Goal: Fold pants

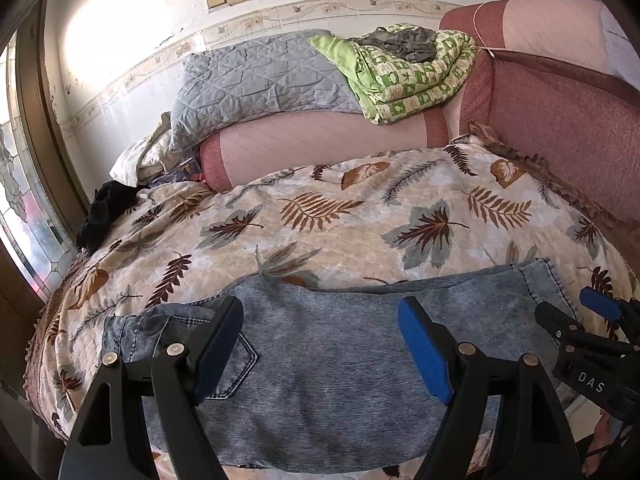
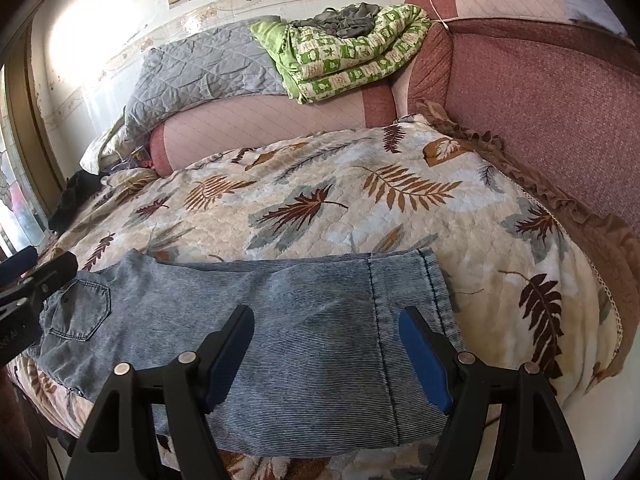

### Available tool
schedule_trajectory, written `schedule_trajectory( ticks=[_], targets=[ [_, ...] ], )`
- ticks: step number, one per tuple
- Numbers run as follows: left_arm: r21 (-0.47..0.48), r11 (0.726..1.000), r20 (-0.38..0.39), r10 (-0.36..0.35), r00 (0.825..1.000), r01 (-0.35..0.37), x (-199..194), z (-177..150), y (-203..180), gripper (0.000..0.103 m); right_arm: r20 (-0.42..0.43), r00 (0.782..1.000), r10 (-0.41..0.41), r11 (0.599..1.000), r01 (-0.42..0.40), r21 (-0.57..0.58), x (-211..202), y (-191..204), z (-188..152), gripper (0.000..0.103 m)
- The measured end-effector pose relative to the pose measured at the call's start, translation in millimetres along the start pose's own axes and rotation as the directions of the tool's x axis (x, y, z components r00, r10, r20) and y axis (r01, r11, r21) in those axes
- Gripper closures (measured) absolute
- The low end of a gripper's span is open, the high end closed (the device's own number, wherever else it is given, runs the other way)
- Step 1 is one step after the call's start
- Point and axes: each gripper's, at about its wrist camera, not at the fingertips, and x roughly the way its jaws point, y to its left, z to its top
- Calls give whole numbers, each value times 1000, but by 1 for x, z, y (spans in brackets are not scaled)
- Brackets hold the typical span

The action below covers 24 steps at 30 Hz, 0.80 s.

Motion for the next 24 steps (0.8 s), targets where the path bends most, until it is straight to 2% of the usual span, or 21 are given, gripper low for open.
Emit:
schedule_trajectory(
  ticks=[24],
  targets=[
    [-13, 1000, -10, 3, 1000, -3, 4, -5, 5, 23, -2, 1000, -2, 1000, 2, 5, -1, -1, 0, 25]
  ],
)
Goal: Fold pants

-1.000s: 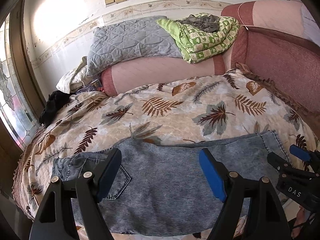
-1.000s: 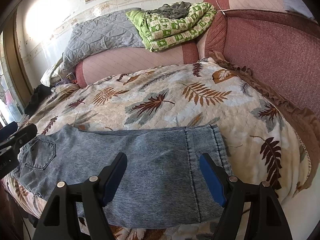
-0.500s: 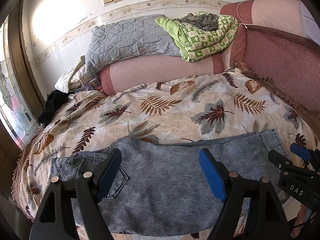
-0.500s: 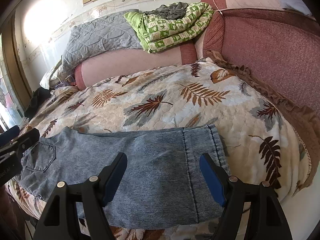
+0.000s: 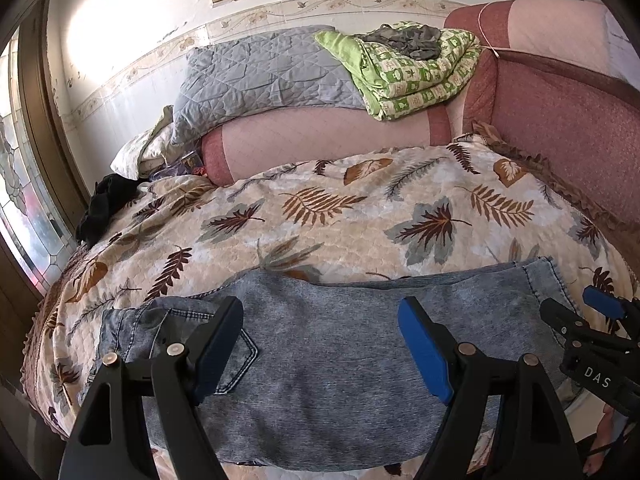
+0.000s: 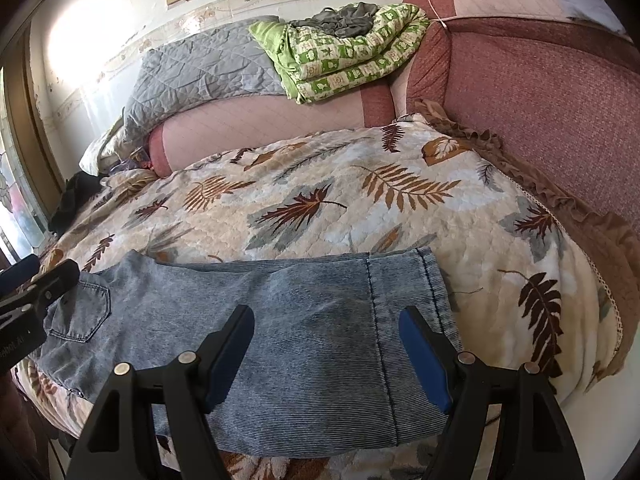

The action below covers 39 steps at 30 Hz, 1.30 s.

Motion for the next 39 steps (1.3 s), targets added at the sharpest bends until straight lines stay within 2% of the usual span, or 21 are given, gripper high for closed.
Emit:
schedule_trajectory(
  ticks=[39],
  targets=[
    [-9, 1000, -18, -10, 1000, 9, 5, -7, -3, 23, -8, 1000, -2, 1000, 2, -6, 2, 2, 0, 25]
  ],
)
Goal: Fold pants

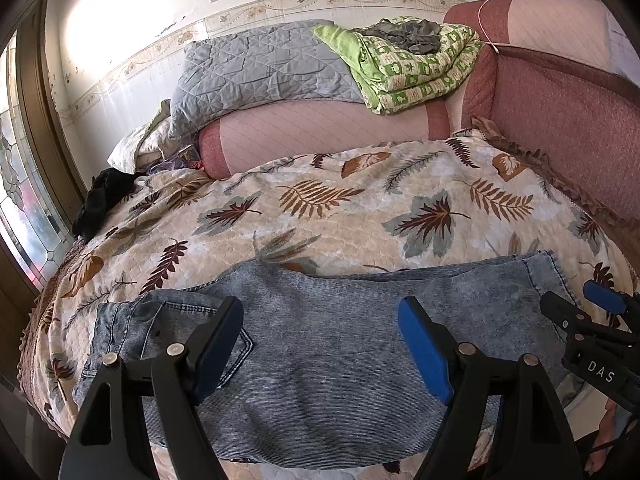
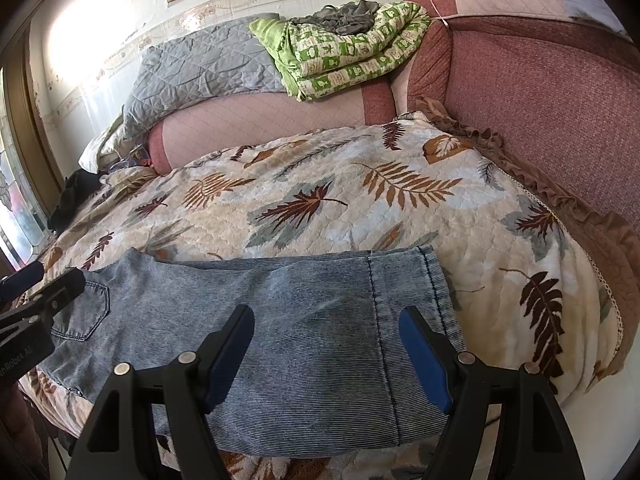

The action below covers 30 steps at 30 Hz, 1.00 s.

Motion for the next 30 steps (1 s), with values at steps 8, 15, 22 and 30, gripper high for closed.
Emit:
schedule_trajectory(
  ticks=[8, 15, 22, 30],
  targets=[
    [5, 1000, -2, 2, 1000, -2, 1, 1, 0, 23, -5, 1000, -1, 1000, 1, -4, 1, 0, -1, 25],
    [3, 1000, -2, 2, 1000, -2, 1, 1, 0, 23, -6, 1000, -2, 1000, 2, -6, 2, 0, -1, 25],
    [4, 1000, -5, 2, 1000, -2, 3, 0, -1, 23, -9, 1000, -4, 1000, 3, -6, 2, 0, -1, 25],
    [4, 1000, -5, 1, 1000, -1, 4, 0, -2, 23, -13, 1000, -9, 1000, 9, -12, 3, -2, -1, 25]
  ],
)
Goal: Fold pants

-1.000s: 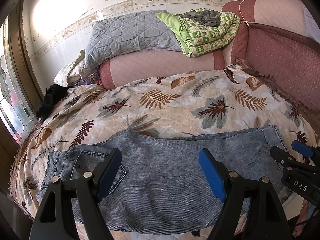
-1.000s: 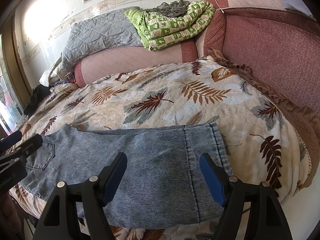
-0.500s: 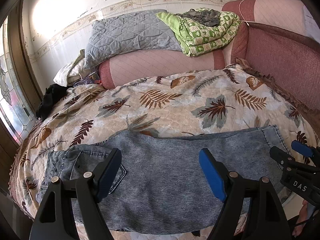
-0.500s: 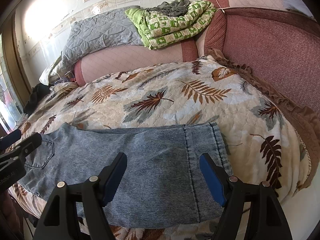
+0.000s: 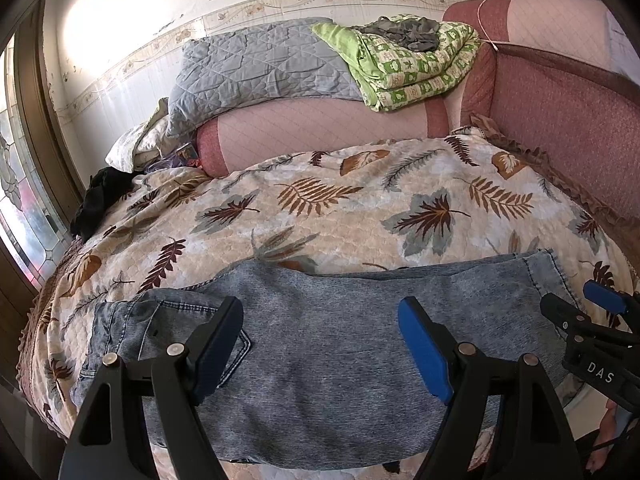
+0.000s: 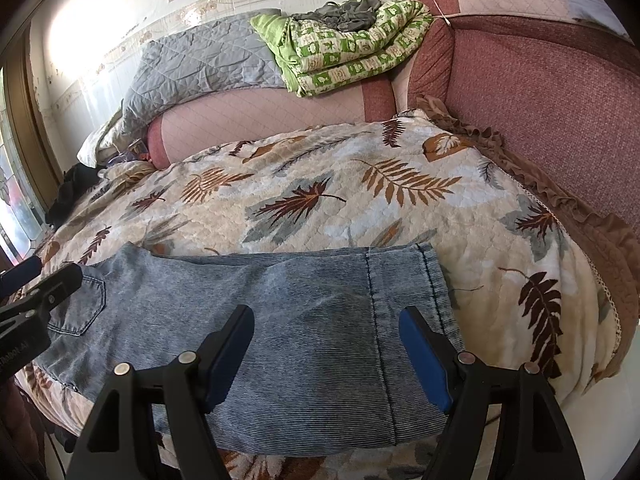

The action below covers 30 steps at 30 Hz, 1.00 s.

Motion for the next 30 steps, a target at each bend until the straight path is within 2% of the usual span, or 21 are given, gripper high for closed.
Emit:
schedule_trajectory(
  ticks=[25, 29, 30],
  targets=[
    [-7, 1000, -29, -28, 999, 28, 2, -4, -1, 23, 3, 1000, -25, 1000, 25, 4, -4, -12, -1, 25],
    [4, 999, -9, -35, 999, 35, -10, -2, -3, 23, 33, 999, -42, 999, 42, 8, -15, -21, -3, 25],
    [-5, 999, 17, -43, 999, 43, -14, -1, -4, 23, 38, 998, -46, 999, 45, 12, -17, -24, -4, 25]
  ],
)
